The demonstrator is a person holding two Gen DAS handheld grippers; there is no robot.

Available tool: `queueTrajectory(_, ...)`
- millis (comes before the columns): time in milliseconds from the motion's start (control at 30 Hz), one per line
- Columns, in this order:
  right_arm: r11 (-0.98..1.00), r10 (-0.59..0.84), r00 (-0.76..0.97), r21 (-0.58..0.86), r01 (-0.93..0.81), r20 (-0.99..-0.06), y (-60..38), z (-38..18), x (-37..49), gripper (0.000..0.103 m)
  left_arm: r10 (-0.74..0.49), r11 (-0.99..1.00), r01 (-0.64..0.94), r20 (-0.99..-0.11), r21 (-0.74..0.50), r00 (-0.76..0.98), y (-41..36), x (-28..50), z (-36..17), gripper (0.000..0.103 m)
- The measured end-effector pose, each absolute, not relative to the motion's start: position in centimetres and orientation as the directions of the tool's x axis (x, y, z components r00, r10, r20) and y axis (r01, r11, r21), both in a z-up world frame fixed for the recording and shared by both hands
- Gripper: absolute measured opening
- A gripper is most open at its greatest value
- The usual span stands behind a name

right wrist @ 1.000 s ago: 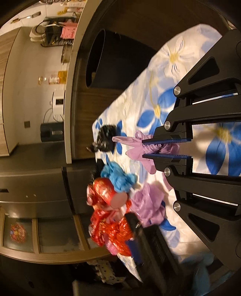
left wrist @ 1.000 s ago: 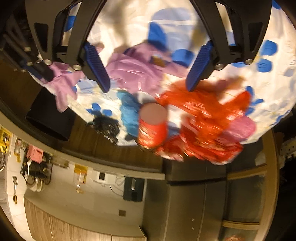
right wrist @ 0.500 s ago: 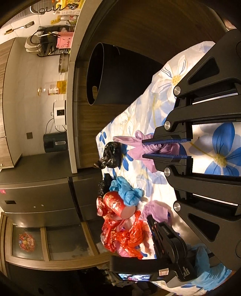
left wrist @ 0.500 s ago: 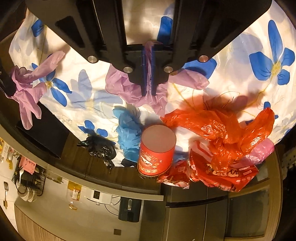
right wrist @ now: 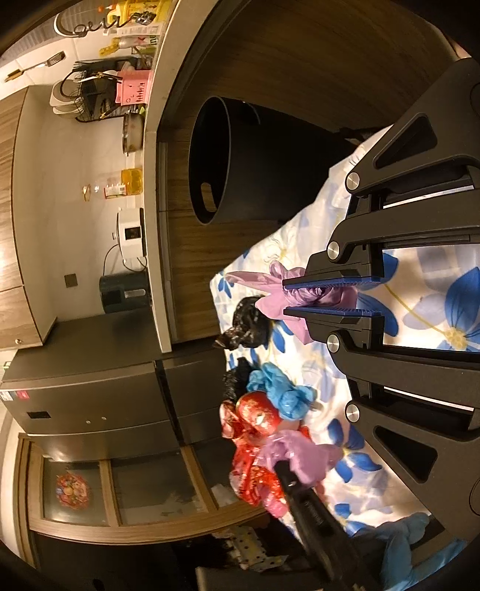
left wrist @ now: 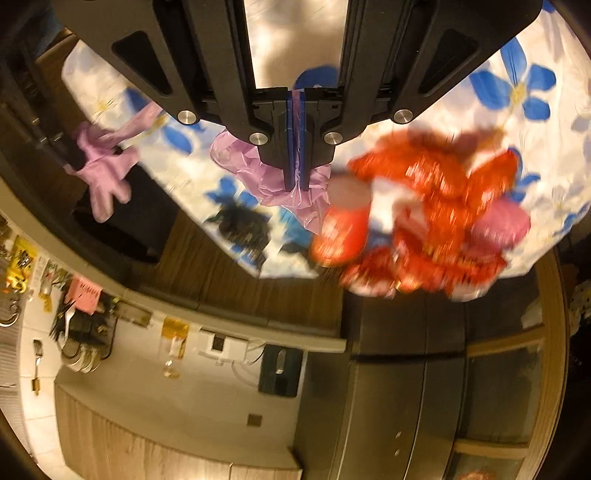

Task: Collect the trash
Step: 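Carry both purple gloves over the black bin with both tools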

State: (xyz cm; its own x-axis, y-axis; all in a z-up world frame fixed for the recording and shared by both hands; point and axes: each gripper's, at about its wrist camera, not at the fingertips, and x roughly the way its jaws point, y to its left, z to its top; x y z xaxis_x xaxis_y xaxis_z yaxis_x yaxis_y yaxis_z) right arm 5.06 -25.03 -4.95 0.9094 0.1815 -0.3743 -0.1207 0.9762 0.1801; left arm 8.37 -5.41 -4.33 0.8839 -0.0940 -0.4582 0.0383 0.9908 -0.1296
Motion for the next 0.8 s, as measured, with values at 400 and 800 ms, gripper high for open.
queueTrajectory(400,0.99,0.031,0.966,0.141,0.005,-0.255,-30.9,0.9,8.7,0.009,-0.283,0.958,0.251,-0.352,-0.136,0.892,-14.8,15.2,3.0,0.001)
queueTrajectory(800,0.978,-0.11,0.971,0.152,0.144,-0.212,-38.1,4.4,13.9,0.009,-0.434,0.901,0.41,-0.326,-0.144,0.84,-25.2,22.2,4.7,0.001)
